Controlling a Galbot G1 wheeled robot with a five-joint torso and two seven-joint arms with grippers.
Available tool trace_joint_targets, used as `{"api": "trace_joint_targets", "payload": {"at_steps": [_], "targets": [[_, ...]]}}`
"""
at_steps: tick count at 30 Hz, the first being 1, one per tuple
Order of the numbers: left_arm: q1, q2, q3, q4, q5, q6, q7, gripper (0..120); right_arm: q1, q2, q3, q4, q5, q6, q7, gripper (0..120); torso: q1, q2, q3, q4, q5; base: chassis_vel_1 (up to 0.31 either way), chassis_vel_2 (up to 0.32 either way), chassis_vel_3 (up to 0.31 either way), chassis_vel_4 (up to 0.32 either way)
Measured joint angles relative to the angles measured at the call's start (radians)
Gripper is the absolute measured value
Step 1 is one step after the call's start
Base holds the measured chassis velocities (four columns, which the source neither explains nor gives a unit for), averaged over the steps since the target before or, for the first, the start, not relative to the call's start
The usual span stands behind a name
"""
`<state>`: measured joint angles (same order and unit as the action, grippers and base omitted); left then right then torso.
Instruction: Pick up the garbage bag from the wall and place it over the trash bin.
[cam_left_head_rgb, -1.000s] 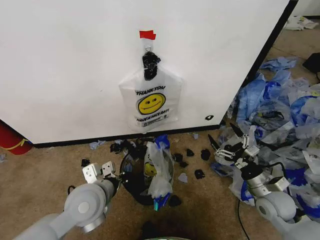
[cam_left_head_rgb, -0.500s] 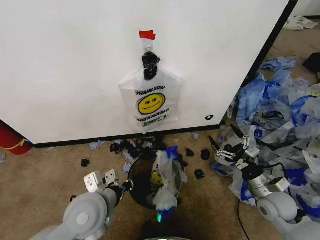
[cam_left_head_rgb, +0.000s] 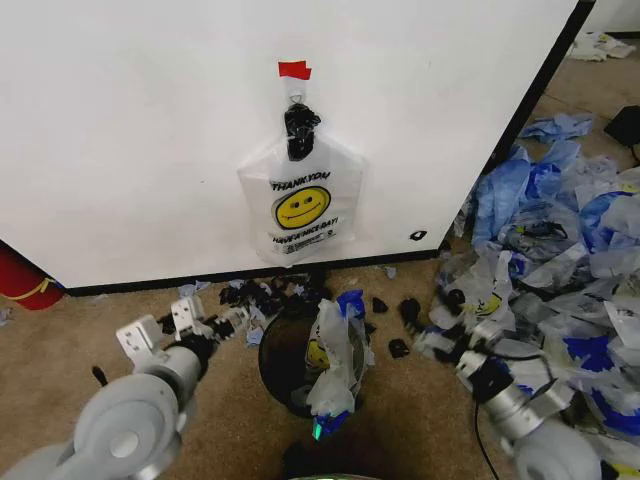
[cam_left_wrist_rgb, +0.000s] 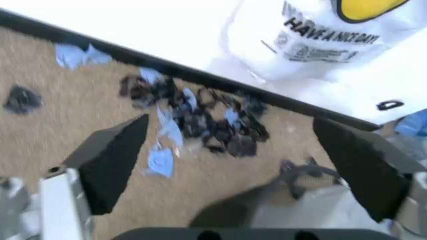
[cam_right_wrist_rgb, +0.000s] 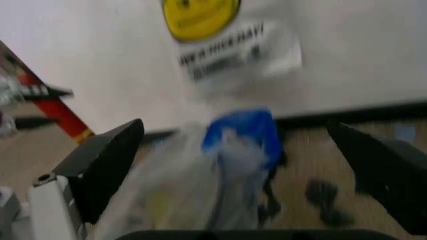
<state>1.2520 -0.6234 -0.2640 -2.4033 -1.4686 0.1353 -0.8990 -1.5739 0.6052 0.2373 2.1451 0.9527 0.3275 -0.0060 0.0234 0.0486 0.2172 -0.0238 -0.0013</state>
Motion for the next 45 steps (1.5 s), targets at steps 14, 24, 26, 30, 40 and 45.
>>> {"api": "trace_joint_targets", "payload": {"at_steps": [14,24,26,30,40,45], "targets": [[0.009,-0.015,0.066,0.101,0.122,-0.010,0.078,100,0.132,-0.097,-0.198,-0.033,0.020,-0.113,0.121,100,0.000,0.000,0.000,-0.0003,0.0003,0.000,0.000,0.000,0.000],[0.009,-0.010,0.083,0.117,0.119,-0.008,0.075,100,0.187,-0.112,-0.249,-0.019,0.034,-0.161,0.204,100,0.000,0.000,0.000,0.0002,0.0005,0.000,0.000,0.000,0.000],[0.016,-0.012,0.084,0.117,0.125,-0.008,0.074,100,0.188,-0.117,-0.249,-0.006,0.034,-0.180,0.222,100,0.000,0.000,0.000,0.0002,0.0000,0.000,0.000,0.000,0.000],[0.027,-0.015,0.087,0.119,0.140,-0.008,0.073,100,0.202,-0.123,-0.253,0.043,0.069,-0.218,0.264,100,0.000,0.000,0.000,-0.0002,-0.0001,0.000,0.000,0.000,0.000],[0.064,-0.013,0.078,0.101,0.179,-0.011,0.074,100,0.362,-0.098,-0.417,0.027,0.084,-0.269,0.361,100,0.000,0.000,0.000,0.0003,0.0004,0.000,0.000,0.000,0.000],[0.087,-0.017,0.069,0.089,0.206,-0.013,0.078,100,0.444,-0.066,-0.493,0.002,0.080,-0.296,0.412,100,0.000,0.000,0.000,0.0001,0.0002,0.000,0.000,0.000,0.000]]}}
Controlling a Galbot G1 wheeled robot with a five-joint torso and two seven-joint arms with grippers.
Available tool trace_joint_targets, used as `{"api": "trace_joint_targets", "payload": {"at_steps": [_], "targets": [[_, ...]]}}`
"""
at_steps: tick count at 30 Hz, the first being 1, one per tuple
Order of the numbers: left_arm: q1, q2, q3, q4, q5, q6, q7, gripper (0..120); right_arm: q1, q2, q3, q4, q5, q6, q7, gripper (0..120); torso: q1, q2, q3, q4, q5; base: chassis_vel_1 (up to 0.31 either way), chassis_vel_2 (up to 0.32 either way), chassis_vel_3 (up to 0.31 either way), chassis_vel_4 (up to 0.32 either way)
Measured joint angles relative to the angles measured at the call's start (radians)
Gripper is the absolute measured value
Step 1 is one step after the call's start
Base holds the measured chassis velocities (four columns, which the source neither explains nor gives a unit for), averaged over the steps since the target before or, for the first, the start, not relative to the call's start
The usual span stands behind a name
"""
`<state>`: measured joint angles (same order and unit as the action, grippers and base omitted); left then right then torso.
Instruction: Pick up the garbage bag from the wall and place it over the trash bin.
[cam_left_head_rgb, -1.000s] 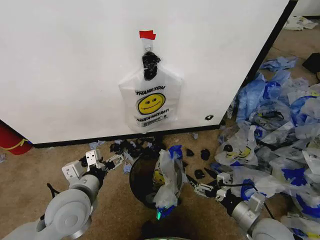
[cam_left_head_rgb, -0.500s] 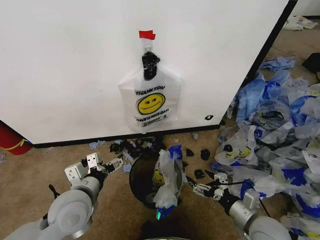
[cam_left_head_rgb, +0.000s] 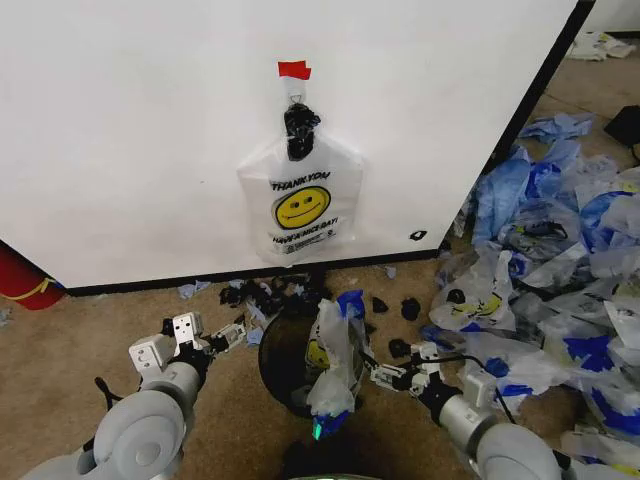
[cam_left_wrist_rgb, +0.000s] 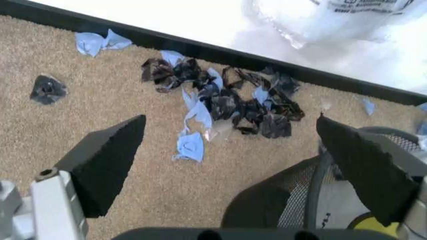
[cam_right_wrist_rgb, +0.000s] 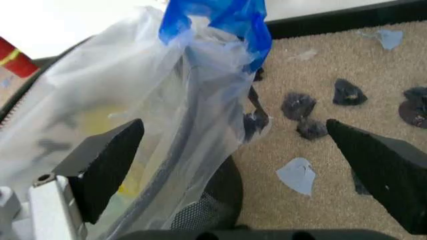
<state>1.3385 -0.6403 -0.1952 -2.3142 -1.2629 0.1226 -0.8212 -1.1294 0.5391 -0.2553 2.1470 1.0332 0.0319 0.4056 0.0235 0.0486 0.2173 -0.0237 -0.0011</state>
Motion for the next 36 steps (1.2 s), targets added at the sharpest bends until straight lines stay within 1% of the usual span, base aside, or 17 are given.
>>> {"api": "trace_joint_targets", "payload": {"at_steps": [3,7,12,15,17,18,21,22,24,28,29,30,31,33,34,35,36], "targets": [[0.010,-0.005,0.001,0.001,0.017,-0.002,0.005,100,0.038,0.016,-0.035,-0.008,0.001,-0.010,0.019,100,0.000,0.000,0.000,0.0001,0.0002,0.000,0.000,0.000,0.000],[0.018,-0.022,0.013,0.003,0.045,-0.003,0.013,100,0.106,0.041,-0.106,-0.007,0.013,-0.060,0.083,100,0.000,0.000,0.000,0.0001,0.0001,0.000,0.000,0.000,0.000],[0.024,-0.028,0.018,0.003,0.070,-0.003,0.023,100,0.146,0.051,-0.147,-0.007,0.023,-0.099,0.120,100,0.000,0.000,0.000,0.0001,0.0000,0.000,0.000,0.000,0.000],[0.027,-0.028,0.019,0.007,0.081,-0.007,0.026,100,0.163,0.053,-0.166,-0.015,0.031,-0.129,0.142,98,0.000,0.000,0.000,0.0000,0.0000,0.000,0.000,0.000,0.000],[0.029,-0.027,0.019,0.010,0.091,-0.011,0.028,100,0.172,0.055,-0.178,-0.021,0.034,-0.147,0.160,90,0.000,0.000,0.000,0.0000,0.0001,0.000,0.000,0.000,0.000],[0.030,-0.028,0.022,0.013,0.099,-0.012,0.030,100,0.177,0.059,-0.189,-0.026,0.035,-0.156,0.174,85,0.000,0.000,0.000,0.0001,0.0000,0.000,0.000,0.000,0.000],[0.030,-0.031,0.036,0.016,0.108,-0.015,0.032,100,0.181,0.068,-0.206,-0.031,0.029,-0.155,0.180,72,0.000,0.000,0.000,-0.0001,-0.0001,0.000,0.000,0.000,0.000],[0.030,-0.031,0.036,0.016,0.108,-0.015,0.032,100,0.181,0.068,-0.206,-0.031,0.029,-0.155,0.180,72,0.000,0.000,0.000,-0.0001,-0.0001,0.000,0.000,0.000,0.000],[0.030,-0.032,0.046,0.017,0.117,-0.017,0.035,100,0.181,0.071,-0.210,-0.032,0.022,-0.150,0.180,64,0.000,0.000,0.000,-0.0001,0.0000,0.000,0.000,0.000,0.000],[0.030,-0.036,0.060,0.021,0.131,-0.021,0.037,100,0.171,0.056,-0.188,-0.030,0.017,-0.143,0.182,47,0.000,0.000,0.000,0.0001,0.0001,0.000,0.000,0.000,0.000],[0.030,-0.036,0.060,0.021,0.131,-0.021,0.037,100,0.171,0.056,-0.188,-0.030,0.017,-0.143,0.182,47,0.000,0.000,0.000,0.0001,0.0001,0.000,0.000,0.000,0.000],[0.030,-0.037,0.063,0.022,0.134,-0.022,0.037,100,0.166,0.052,-0.182,-0.029,0.016,-0.141,0.182,43,0.000,0.000,0.000,0.0000,0.0000,0.000,0.000,0.000,0.000],[0.031,-0.037,0.066,0.022,0.139,-0.024,0.039,100,0.156,0.045,-0.171,-0.026,0.015,-0.139,0.182,37,0.000,0.000,0.000,0.0000,0.0001,0.000,0.000,0.000,0.000],[0.031,-0.036,0.069,0.022,0.144,-0.026,0.040,100,0.139,0.039,-0.155,-0.025,0.010,-0.135,0.182,29,0.000,0.000,0.000,0.0001,0.0003,0.000,0.000,0.000,0.000],[0.030,-0.036,0.070,0.021,0.148,-0.027,0.041,100,0.133,0.037,-0.151,-0.025,0.007,-0.132,0.181,26,0.000,0.000,0.000,0.0002,0.0003,0.000,0.000,0.000,0.000],[0.030,-0.036,0.070,0.021,0.148,-0.027,0.041,100,0.133,0.037,-0.151,-0.025,0.007,-0.132,0.181,26,0.000,0.000,0.000,0.0002,0.0003,0.000,0.000,0.000,0.000],[0.030,-0.037,0.072,0.020,0.154,-0.027,0.042,100,0.126,0.035,-0.146,-0.025,0.004,-0.129,0.181,20,0.000,0.000,0.000,0.0002,0.0004,0.000,0.000,0.000,0.000]]}}
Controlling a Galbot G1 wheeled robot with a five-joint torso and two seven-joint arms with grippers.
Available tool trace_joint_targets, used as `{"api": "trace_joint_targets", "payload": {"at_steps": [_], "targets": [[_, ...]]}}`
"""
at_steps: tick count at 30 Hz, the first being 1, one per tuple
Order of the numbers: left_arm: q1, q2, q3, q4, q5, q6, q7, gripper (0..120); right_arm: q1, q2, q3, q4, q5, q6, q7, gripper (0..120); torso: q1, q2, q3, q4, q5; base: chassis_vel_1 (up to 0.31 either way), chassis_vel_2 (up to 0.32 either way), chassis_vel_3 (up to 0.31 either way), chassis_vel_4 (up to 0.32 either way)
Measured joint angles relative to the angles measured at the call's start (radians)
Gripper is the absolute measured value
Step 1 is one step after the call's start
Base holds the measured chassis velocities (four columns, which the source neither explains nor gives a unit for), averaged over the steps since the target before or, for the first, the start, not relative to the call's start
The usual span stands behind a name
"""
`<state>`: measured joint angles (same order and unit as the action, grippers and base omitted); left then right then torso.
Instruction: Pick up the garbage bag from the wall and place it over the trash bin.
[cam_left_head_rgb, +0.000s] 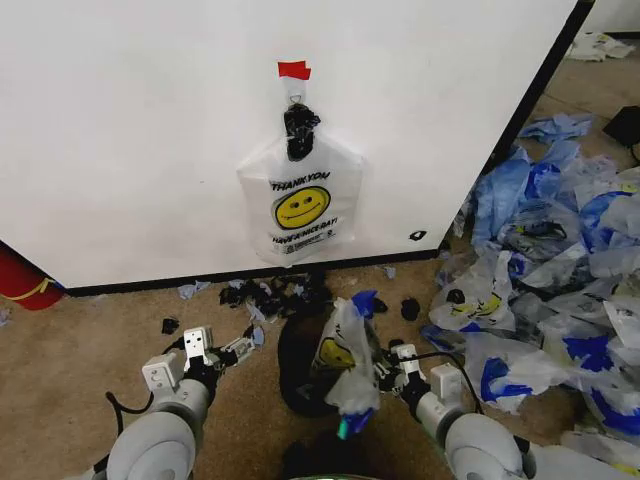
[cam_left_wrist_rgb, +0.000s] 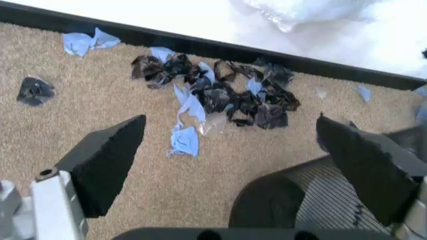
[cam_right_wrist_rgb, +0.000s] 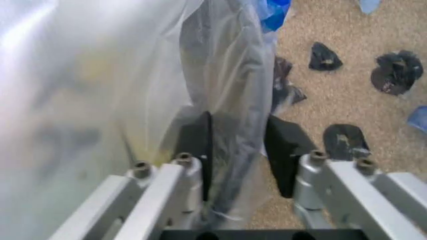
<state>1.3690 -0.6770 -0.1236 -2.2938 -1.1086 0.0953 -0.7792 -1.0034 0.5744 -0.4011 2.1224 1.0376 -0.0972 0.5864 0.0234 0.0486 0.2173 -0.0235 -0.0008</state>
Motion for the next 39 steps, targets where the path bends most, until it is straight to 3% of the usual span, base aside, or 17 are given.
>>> {"api": "trace_joint_targets", "payload": {"at_steps": [4,5,17,26,32,36,39], "targets": [[0.008,-0.002,0.003,-0.002,0.028,-0.003,0.010,100,-0.013,-0.004,0.011,0.004,-0.004,0.010,0.000,8,0.000,0.000,0.000,0.0000,0.0000,0.000,0.000,0.000,0.000],[0.013,-0.002,0.003,-0.003,0.036,-0.005,0.013,100,-0.018,-0.006,0.016,0.005,-0.008,0.016,-0.002,1,0.000,0.000,0.000,0.0001,-0.0002,0.000,0.000,0.000,0.000],[0.005,0.001,-0.018,-0.019,0.038,-0.013,0.020,100,-0.080,-0.044,0.107,0.006,-0.083,0.064,-0.073,0,0.000,0.000,0.000,-0.0001,-0.0002,0.000,0.000,0.000,0.000],[-0.107,0.037,-0.024,-0.060,-0.156,-0.140,0.289,100,-0.068,-0.127,0.275,-0.085,-0.410,0.220,-0.328,0,0.000,0.000,0.000,-0.0004,0.0002,0.000,0.000,0.000,0.000],[-0.204,0.047,0.065,-0.046,-0.203,-0.166,0.380,100,-0.032,-0.193,0.316,-0.073,-0.433,0.248,-0.373,0,0.000,0.000,0.000,0.0001,-0.0007,0.000,0.000,0.000,0.000],[-0.332,0.024,0.144,-0.028,-0.247,-0.193,0.428,100,-0.001,-0.222,0.322,-0.073,-0.467,0.277,-0.436,0,0.000,0.000,0.000,0.0000,0.0000,0.000,0.000,0.000,0.000],[-0.520,-0.020,0.284,0.030,-0.267,-0.200,0.456,100,0.037,-0.240,0.314,-0.059,-0.493,0.285,-0.482,0,0.000,0.000,0.000,-0.0003,-0.0001,0.000,0.000,0.000,0.000]]}}
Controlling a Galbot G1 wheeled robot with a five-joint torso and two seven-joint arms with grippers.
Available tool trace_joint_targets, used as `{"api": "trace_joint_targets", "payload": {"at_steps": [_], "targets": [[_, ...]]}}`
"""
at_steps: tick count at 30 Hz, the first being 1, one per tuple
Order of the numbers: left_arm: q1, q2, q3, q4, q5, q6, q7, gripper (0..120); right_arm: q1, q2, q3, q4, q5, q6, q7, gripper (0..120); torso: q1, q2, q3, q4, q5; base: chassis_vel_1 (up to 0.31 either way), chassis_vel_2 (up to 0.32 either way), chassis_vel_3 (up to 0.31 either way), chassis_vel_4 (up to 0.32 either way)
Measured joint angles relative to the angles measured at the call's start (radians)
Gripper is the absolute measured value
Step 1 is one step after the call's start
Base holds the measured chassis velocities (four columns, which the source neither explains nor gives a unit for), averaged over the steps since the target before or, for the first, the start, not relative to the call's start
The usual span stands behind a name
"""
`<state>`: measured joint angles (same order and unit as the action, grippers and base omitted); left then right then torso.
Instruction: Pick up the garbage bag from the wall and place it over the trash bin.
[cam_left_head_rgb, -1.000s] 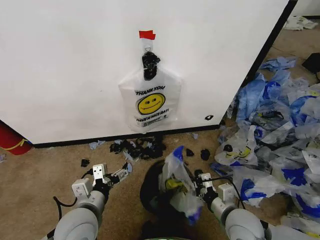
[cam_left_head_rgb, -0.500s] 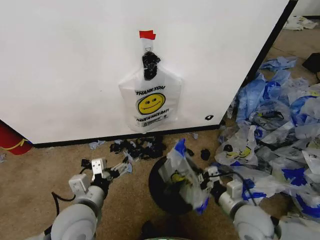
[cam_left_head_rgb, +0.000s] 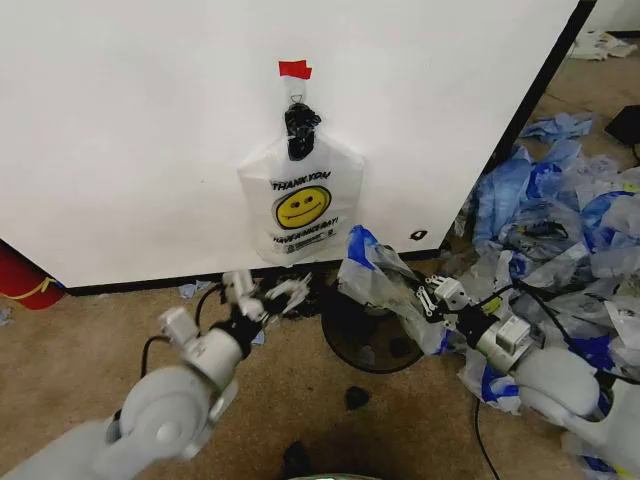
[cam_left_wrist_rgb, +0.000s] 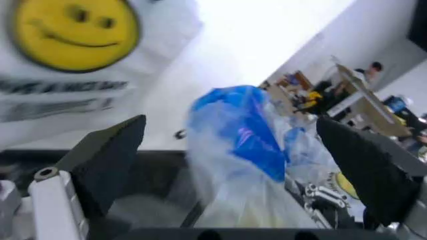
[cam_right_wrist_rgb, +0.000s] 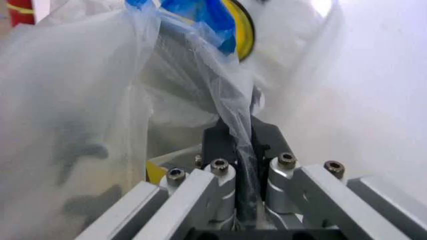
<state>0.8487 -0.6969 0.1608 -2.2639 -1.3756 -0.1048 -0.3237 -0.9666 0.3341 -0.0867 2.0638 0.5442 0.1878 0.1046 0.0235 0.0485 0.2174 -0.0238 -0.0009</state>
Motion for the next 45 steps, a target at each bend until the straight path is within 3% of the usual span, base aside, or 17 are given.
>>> {"api": "trace_joint_targets", "payload": {"at_steps": [3,10,28,45], "targets": [[-0.106,-0.022,0.110,0.045,0.001,0.006,-0.007,100,0.014,-0.007,-0.004,0.012,-0.003,-0.001,-0.009,0,0.000,0.000,0.000,0.0001,0.0000,0.000,0.000,0.000,0.000],[-0.204,-0.053,0.219,0.069,-0.001,0.011,-0.024,100,0.012,-0.009,-0.004,0.014,-0.004,-0.003,-0.006,0,0.000,0.000,0.000,0.0003,0.0000,0.000,0.000,0.000,0.000],[-0.285,-0.088,0.275,0.121,-0.029,0.015,-0.088,96,-0.019,0.004,0.007,0.014,-0.018,0.009,0.012,0,0.000,0.000,0.000,0.0001,-0.0001,0.000,0.000,0.000,0.000],[-0.275,-0.062,0.271,0.101,-0.046,0.019,-0.100,32,-0.032,0.019,0.014,-0.003,-0.020,0.019,0.011,0,0.000,0.000,0.000,0.0001,-0.0001,0.000,0.000,0.000,0.000]]}}
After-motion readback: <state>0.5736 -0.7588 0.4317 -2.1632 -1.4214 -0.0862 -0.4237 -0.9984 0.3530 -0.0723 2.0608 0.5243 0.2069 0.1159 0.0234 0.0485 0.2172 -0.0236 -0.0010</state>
